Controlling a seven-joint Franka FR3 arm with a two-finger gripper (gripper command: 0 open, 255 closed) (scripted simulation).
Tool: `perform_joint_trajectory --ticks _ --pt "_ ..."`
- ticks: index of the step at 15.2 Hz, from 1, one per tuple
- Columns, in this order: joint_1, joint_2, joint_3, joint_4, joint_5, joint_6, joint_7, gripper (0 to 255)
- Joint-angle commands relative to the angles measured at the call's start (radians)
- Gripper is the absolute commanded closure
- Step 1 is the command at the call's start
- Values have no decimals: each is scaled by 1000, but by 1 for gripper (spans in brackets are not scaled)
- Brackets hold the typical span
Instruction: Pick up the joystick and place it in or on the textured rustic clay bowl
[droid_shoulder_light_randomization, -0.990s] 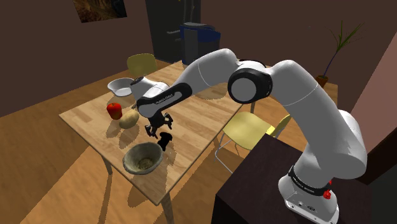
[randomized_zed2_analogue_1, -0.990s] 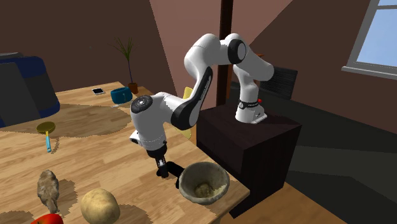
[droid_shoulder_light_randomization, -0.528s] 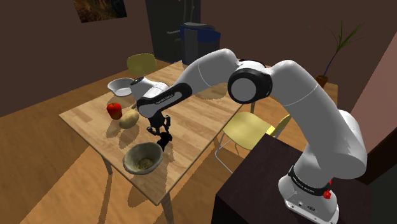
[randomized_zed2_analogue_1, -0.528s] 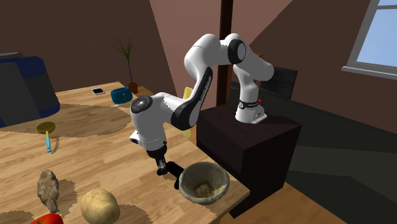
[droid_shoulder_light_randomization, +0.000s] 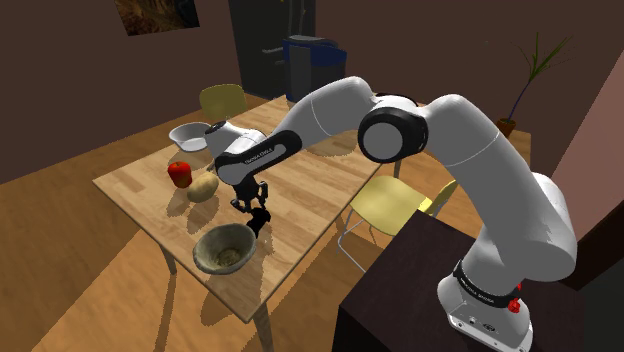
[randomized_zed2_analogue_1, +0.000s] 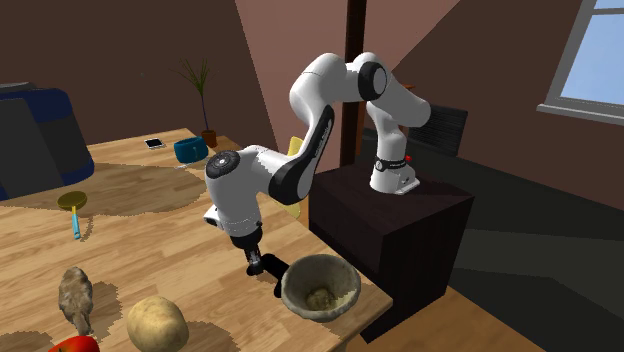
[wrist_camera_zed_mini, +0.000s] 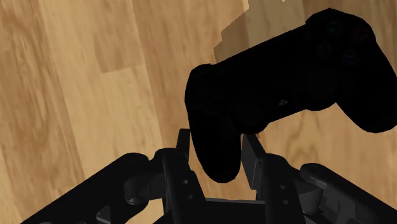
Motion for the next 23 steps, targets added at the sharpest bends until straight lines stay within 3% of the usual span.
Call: perform_joint_trajectory --ticks 1,23 --pt "0 -8 1 -1 1 -7 -1 255" --pt "-3 -145 18 65 26 -207 -28 255"
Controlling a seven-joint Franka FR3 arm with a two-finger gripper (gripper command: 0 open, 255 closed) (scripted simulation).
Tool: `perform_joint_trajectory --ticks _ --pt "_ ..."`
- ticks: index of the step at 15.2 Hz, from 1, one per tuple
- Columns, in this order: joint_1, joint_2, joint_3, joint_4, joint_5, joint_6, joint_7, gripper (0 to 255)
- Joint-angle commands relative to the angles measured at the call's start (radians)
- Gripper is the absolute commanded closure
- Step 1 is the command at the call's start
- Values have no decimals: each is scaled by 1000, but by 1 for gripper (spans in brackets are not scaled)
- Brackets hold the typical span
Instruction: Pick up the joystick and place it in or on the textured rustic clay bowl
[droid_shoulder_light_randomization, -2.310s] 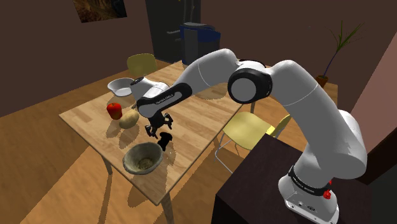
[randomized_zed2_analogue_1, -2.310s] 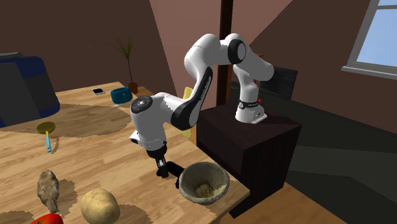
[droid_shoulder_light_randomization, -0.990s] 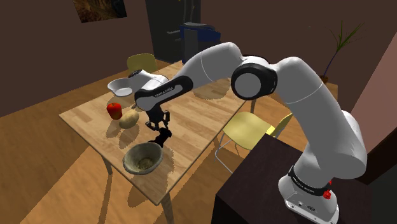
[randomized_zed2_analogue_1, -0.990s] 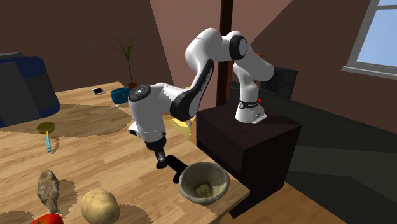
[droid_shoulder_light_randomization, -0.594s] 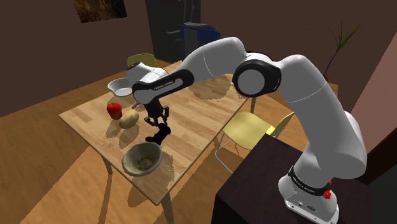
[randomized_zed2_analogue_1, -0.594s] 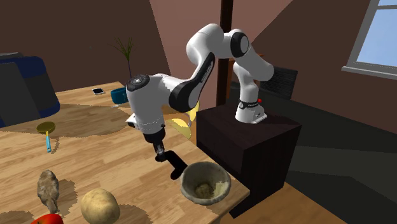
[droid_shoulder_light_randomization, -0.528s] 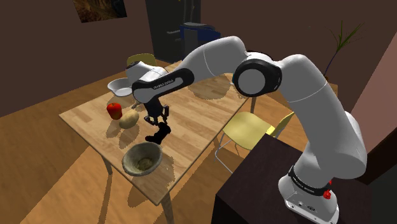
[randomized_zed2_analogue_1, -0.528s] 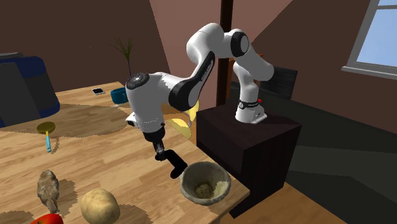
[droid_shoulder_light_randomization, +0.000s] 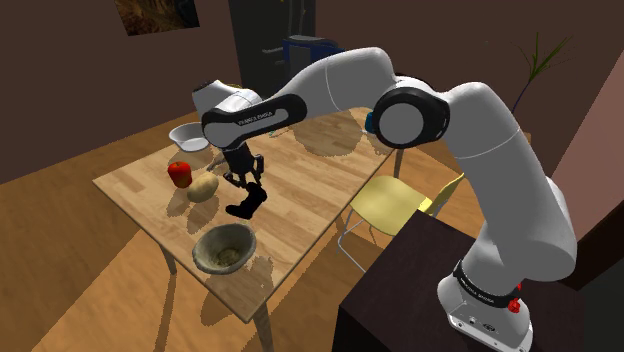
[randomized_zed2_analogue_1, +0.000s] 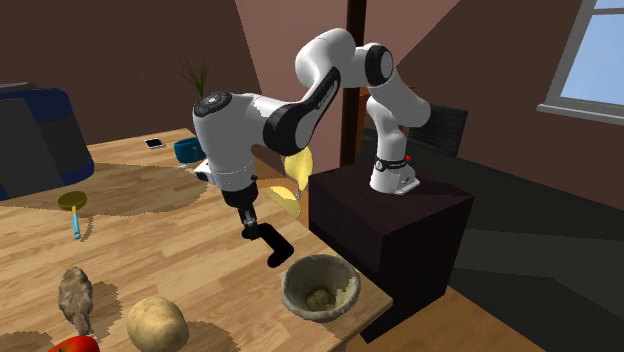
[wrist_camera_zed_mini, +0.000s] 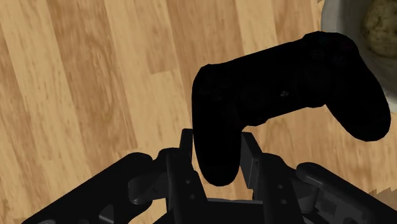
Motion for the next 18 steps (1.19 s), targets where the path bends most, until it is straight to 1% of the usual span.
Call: perform_joint_trajectory --ticks 1,10,14,18 --pt "0 -11 1 9 2 -20 -3 255" --pt "5 -34 4 82 8 -114 -15 255" --pt "59 -63 24 39 15 -108 60 255" --pt "116 -74 43 27 21 -114 133 255"
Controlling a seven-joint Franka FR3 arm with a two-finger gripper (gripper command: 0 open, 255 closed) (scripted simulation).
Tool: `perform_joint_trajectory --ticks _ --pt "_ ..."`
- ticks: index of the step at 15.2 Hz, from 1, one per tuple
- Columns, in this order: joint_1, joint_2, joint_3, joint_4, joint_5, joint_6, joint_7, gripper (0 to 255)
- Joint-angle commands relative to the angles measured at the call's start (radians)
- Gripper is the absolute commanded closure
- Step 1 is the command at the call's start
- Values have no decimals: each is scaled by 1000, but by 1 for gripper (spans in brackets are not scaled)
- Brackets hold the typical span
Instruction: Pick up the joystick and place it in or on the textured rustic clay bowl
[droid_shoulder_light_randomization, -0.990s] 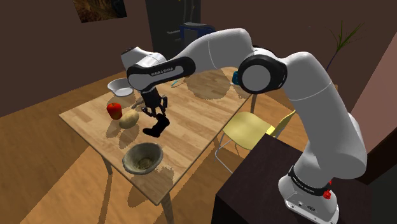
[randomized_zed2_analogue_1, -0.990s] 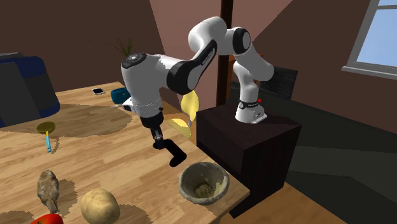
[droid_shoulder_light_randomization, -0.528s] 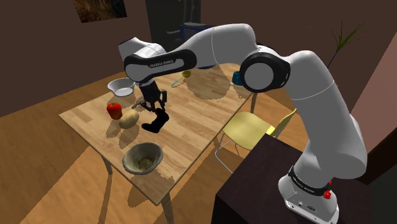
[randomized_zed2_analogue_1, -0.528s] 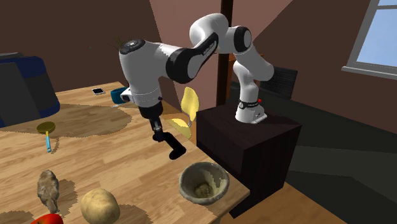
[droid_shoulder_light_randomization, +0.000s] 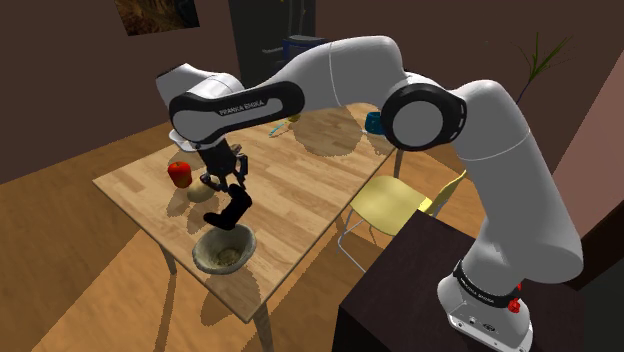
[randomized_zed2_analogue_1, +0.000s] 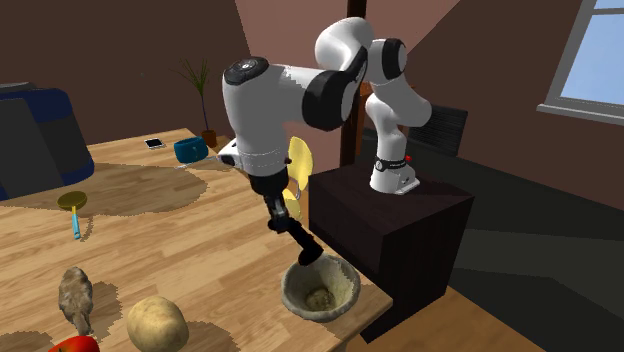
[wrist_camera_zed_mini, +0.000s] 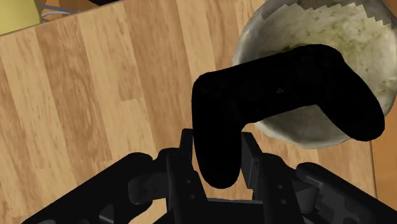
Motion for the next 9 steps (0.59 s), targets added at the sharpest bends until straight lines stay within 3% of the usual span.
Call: perform_joint_trajectory --ticks 1,4,9 --pt "29 -15 11 -21 5 2 42 255" --pt "77 -8 24 -4 8 -11 97 255" --pt "72 4 23 -53 4 48 102 255"
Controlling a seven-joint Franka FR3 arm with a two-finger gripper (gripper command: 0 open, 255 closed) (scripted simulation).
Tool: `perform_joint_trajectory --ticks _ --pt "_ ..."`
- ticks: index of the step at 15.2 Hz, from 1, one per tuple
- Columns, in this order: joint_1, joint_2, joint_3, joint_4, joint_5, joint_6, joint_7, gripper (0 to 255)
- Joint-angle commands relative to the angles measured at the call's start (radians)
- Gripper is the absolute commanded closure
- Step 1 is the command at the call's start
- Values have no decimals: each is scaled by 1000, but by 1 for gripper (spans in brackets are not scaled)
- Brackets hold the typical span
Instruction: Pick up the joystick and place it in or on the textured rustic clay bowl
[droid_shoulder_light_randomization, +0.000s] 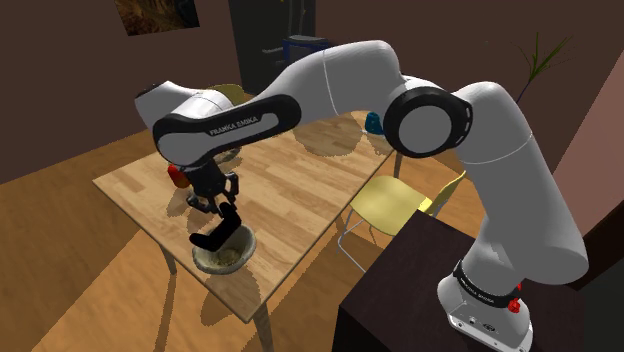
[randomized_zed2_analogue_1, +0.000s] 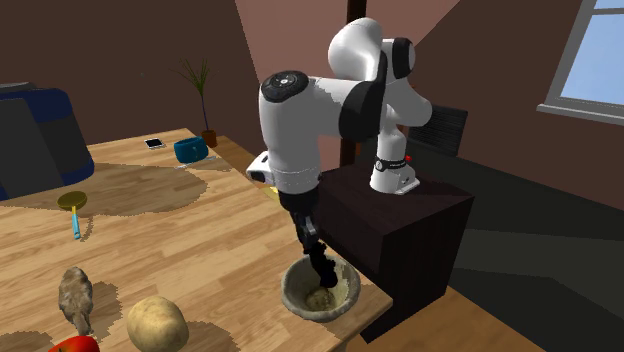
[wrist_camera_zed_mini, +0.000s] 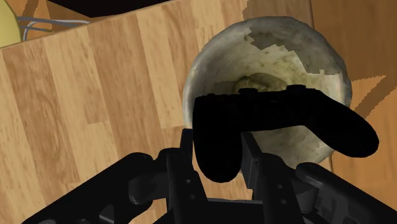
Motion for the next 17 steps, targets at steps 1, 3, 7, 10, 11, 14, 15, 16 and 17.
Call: perform_joint_trajectory --ticks 1,3,7,10,11,14,15,16,17 --pt "1 9 -1 -12 -2 21 4 255" --pt "0 16 -2 -29 -4 44 7 255" --pt "-1 32 -4 -55 -8 87 11 255" --pt "-1 47 -7 -73 -11 118 14 255" --pt "-1 47 -7 -73 -11 118 14 255" --pt "-1 47 -6 -73 -11 118 14 255" --pt "-1 47 -6 -73 -11 118 14 255" --pt "-1 47 -6 -73 -11 118 14 255" --pt "-1 47 -6 -73 -12 118 14 255"
